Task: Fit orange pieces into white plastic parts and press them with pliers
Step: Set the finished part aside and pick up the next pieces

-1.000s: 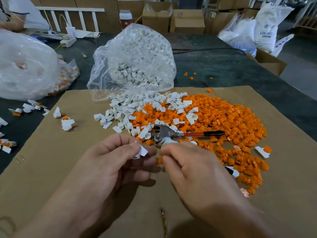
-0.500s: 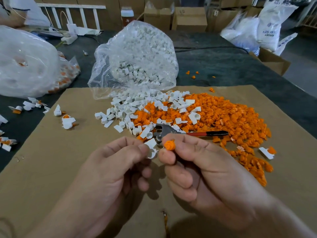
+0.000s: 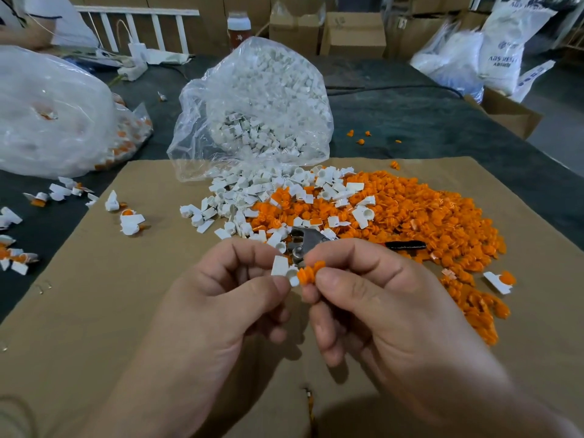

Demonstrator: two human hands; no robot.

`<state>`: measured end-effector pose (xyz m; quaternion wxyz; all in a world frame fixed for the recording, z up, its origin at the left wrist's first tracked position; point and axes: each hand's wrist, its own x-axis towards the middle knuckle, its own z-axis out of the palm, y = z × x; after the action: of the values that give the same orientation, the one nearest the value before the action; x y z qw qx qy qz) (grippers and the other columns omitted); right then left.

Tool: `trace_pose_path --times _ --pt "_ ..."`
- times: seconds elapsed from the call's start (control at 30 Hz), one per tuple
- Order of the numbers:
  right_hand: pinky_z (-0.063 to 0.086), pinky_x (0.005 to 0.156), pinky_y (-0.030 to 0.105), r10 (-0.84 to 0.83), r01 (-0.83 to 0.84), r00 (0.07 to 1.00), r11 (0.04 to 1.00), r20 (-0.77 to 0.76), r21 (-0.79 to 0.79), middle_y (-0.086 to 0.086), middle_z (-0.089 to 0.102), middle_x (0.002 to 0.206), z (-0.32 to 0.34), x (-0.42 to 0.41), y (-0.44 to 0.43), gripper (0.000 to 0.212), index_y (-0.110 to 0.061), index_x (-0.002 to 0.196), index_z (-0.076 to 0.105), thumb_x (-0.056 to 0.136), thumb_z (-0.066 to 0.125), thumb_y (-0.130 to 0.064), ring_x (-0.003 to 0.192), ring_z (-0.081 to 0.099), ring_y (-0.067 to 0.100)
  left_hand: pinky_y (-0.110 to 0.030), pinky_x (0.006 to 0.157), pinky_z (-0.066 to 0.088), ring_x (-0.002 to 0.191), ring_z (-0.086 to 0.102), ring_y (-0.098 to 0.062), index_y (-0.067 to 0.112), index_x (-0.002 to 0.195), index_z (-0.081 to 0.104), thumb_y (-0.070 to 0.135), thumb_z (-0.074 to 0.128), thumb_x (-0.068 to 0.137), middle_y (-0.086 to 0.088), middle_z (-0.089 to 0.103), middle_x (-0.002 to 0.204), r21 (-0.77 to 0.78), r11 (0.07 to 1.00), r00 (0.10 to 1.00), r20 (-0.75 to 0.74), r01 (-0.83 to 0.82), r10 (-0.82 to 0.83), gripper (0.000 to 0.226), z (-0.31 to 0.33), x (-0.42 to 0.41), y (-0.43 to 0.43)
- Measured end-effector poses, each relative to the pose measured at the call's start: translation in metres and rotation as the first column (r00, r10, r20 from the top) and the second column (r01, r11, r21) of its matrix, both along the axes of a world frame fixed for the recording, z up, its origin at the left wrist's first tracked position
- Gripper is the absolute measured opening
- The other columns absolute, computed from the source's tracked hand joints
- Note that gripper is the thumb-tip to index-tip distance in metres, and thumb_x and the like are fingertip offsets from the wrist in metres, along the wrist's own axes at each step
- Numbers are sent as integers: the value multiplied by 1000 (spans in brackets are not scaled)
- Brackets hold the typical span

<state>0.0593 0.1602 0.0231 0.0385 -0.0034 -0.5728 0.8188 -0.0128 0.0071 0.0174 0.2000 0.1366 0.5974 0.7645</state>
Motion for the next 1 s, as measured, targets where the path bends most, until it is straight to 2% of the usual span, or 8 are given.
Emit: trace_pose_path --times 0.07,0.17,0.3,0.4,0.47,0.73,0.87,1.0 --pt "51 50 25 -89 90 996 966 -15 241 6 68 70 0 3 -1 11 -31 95 70 86 65 -32 54 62 17 -23 44 47 53 59 -16 19 86 77 9 68 66 -5 60 61 -20 1000 1000 -23 15 -15 25 -1 1 0" --pt "52 51 19 -224 258 965 751 -133 608 -7 68 72 0 9 -3 13 -43 100 62 90 58 -36 59 65 6 -23 45 47 53 59 -16 21 88 78 12 64 68 0 56 55 -70 997 997 -79 -20 14 26 -2 2 1" --pt "52 59 19 -190 376 926 484 -325 790 -19 62 86 3 10 -8 12 -43 100 58 90 51 -44 78 65 4 -25 50 52 56 64 -17 34 88 75 23 66 71 3 62 60 -195 977 966 -256 -90 38 23 -4 2 -2" --pt "46 63 14 -161 420 908 353 -388 836 -21 57 86 2 9 -8 9 -38 100 58 93 52 -38 82 60 0 -24 49 52 56 66 -16 35 85 74 24 72 69 3 66 61 -176 981 964 -264 -85 36 20 -2 5 0" --pt "46 65 18 -159 441 897 308 -412 843 -20 56 88 2 8 -7 8 -36 100 59 94 53 -34 84 58 0 -22 47 51 54 66 -15 33 83 74 25 92 62 4 65 60 -163 983 968 -248 -84 41 29 -1 7 2" --pt "51 54 40 -26 311 950 122 -310 943 -11 52 87 13 9 -12 16 -28 97 55 95 39 -32 73 55 12 -25 46 50 51 63 -19 25 79 76 25 86 60 -10 65 59 -204 979 987 -157 0 -33 22 -1 2 -1" --pt "51 54 44 -13 243 970 97 -243 965 -8 51 84 18 9 -14 14 -25 93 57 94 44 -29 71 53 14 -25 50 52 53 65 -18 29 81 75 10 75 80 -6 67 61 -255 967 978 -199 14 -67 19 -7 -1 -3" --pt "51 60 43 -17 202 979 143 -201 969 -8 50 86 16 8 -12 18 -26 90 54 95 39 -33 75 53 12 -23 51 52 56 65 -16 30 83 75 21 82 64 -2 66 65 -248 968 978 -193 36 -86 23 -8 0 -1"
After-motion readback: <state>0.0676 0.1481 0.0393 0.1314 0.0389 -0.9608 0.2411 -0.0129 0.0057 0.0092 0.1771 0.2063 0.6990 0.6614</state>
